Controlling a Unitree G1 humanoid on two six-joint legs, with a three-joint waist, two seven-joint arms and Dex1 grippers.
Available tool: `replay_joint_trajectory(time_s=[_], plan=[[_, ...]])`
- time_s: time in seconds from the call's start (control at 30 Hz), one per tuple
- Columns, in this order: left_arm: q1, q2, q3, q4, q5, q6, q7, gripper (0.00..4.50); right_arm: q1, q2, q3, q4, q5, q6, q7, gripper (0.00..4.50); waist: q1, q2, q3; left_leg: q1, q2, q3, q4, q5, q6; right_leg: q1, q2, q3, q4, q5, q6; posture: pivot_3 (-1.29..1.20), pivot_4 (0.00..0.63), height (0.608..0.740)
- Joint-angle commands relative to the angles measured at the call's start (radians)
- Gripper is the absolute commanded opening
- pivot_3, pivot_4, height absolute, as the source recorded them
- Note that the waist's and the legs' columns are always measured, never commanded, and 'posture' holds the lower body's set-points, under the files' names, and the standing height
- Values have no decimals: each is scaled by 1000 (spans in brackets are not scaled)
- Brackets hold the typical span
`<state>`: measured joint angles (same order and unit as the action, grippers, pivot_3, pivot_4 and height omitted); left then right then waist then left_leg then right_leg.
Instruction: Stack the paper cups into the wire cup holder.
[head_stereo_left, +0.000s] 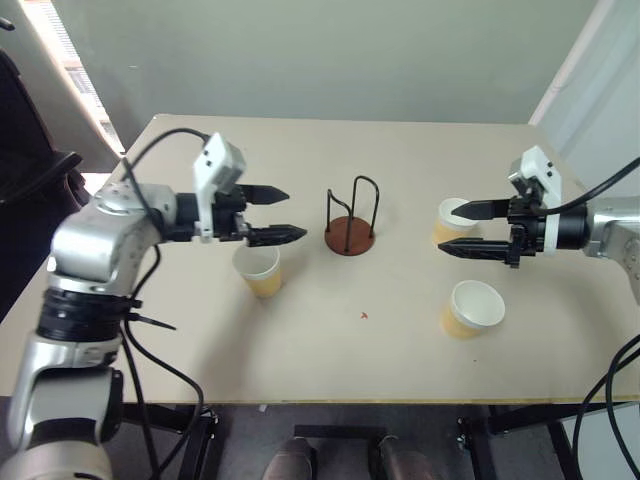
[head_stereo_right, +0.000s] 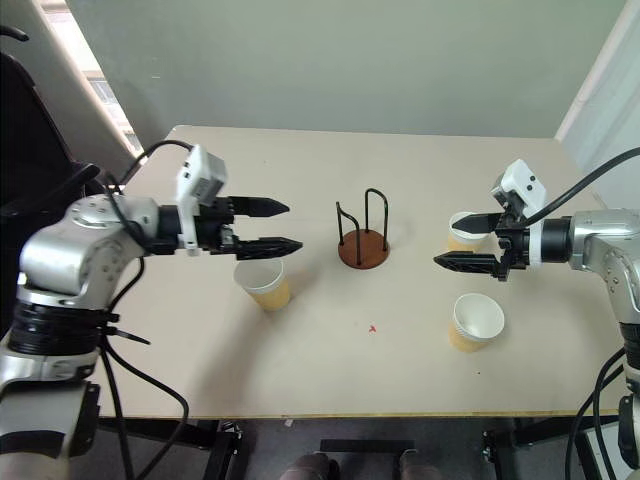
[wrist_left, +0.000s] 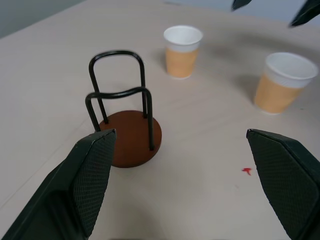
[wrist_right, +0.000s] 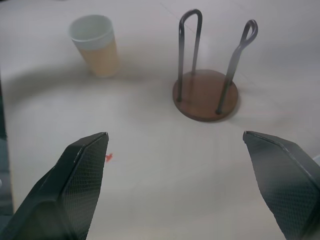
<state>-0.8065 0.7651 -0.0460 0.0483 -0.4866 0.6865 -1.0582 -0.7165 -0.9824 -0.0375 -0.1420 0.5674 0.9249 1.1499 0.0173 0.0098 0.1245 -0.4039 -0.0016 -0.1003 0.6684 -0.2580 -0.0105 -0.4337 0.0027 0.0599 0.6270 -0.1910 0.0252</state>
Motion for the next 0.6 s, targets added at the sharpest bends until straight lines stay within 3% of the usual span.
replay_joint_trajectory(time_s=[0.03,0.33,0.6], plan=[[-28,-38,17,24,50,-54,71,4476,-10,-36,-59,-99,79,58,15,4500,0,0,0,0,0,0,0,0,0,0,0,0,0,0,0,0,150,740],[-65,-133,-32,106,142,-131,94,4476,-16,-50,-56,-159,120,82,-12,4500,2,0,0,0,0,0,2,0,0,1,0,1,0,1,2,0,150,740],[-117,-153,-93,201,188,-116,39,4476,-26,-61,-57,-149,124,83,-16,4500,6,0,0,0,0,0,3,0,0,1,0,1,0,1,3,0,150,740]])
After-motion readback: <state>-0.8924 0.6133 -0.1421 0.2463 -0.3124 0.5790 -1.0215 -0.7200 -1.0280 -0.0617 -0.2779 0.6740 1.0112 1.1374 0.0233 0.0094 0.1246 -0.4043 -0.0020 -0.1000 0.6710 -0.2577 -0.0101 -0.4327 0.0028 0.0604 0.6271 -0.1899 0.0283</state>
